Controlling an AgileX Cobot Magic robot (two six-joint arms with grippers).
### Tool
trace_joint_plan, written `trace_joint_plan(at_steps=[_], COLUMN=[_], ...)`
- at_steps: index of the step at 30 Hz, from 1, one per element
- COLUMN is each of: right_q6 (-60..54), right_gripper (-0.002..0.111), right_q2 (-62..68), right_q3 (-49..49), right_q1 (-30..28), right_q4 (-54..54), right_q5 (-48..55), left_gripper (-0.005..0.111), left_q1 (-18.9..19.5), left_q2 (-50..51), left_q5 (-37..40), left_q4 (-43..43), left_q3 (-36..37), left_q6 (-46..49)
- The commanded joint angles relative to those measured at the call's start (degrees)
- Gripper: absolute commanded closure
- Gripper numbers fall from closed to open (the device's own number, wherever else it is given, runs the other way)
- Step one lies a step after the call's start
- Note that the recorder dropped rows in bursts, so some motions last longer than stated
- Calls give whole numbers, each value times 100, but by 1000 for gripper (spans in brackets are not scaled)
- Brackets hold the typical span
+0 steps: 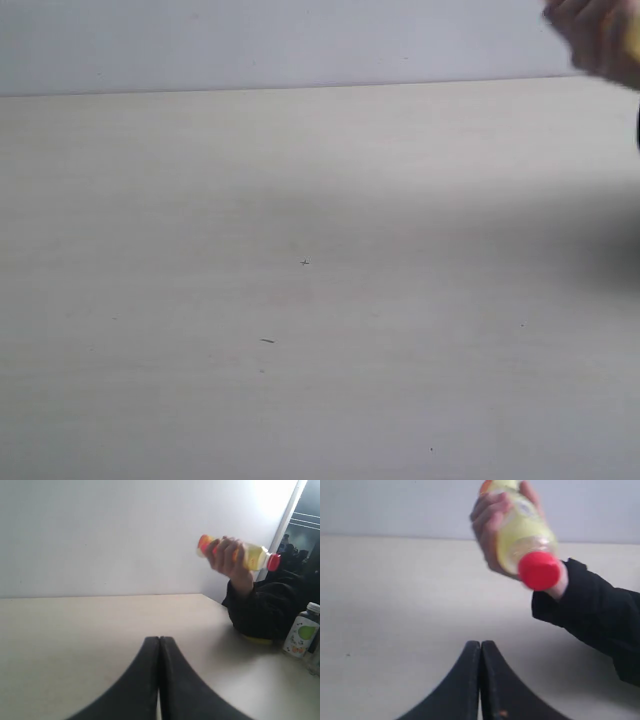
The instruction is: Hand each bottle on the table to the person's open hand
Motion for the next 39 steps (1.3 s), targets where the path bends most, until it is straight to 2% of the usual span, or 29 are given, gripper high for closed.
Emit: trace_joint_plan(at_steps=[1,6,11,39], right_q6=[83,475,475,475], right_gripper=[108,108,108,108], right_q2=[-991,-1958,-2262,-2345], right_q3=[39,39,39,39], right_q1=[-12,-12,-12,-12], right_q4=[126,138,229,219], right_q5=[188,36,60,48], left_gripper=[107,107,107,107], left_q1=[4,4,4,4], left_q2=[-36,-36,-36,-36], left_q5=[-32,-32,-32,-32], left_q4=[-32,-32,-32,-32], left_q3=[17,17,17,17], left_q6=[10,10,10,10])
